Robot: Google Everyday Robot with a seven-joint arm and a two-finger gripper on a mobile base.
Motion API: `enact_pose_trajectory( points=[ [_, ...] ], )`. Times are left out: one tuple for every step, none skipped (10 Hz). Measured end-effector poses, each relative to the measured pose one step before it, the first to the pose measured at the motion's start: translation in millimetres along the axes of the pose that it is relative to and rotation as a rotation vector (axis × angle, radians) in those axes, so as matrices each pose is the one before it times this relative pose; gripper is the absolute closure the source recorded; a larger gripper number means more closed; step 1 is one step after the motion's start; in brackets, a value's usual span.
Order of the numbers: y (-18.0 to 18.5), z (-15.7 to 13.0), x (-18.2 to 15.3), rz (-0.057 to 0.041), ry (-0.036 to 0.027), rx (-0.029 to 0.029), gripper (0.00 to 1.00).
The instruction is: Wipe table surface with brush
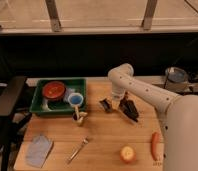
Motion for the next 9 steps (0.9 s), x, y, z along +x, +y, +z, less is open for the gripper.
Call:
enact_pose_trajectory(
  points=[
    [4.70, 2.42, 6.82, -0.01619, 0.02342, -0.01409, 1.00],
    [-0.45, 1.43, 5.84, -0.00457, 0.01400, -0.00511, 1.00],
    [-1.72, 0.84, 0.55, -0.01300, 0.00779, -0.00126, 1.00],
    [-1.46, -0.74, -4.42, -0.01818, -0.00013, 0.00178, 1.00],
    [2.42, -2.02, -7.59, -0.02582, -0.00472, 0.00145, 1.00],
    [6.25, -0.86, -6.59, -0.02336, -0.00767, -0.00632, 1.00],
    [9.36, 0.41, -4.74, -0.02500, -0.00933, -0.01118, 1.00],
    [14.05, 0.88, -4.49, -0.02647, -0.01037, -0.01451, 1.00],
    [13.80, 1.30, -8.04, -0.02845, -0.01218, -0.01557, 1.00]
  ],
)
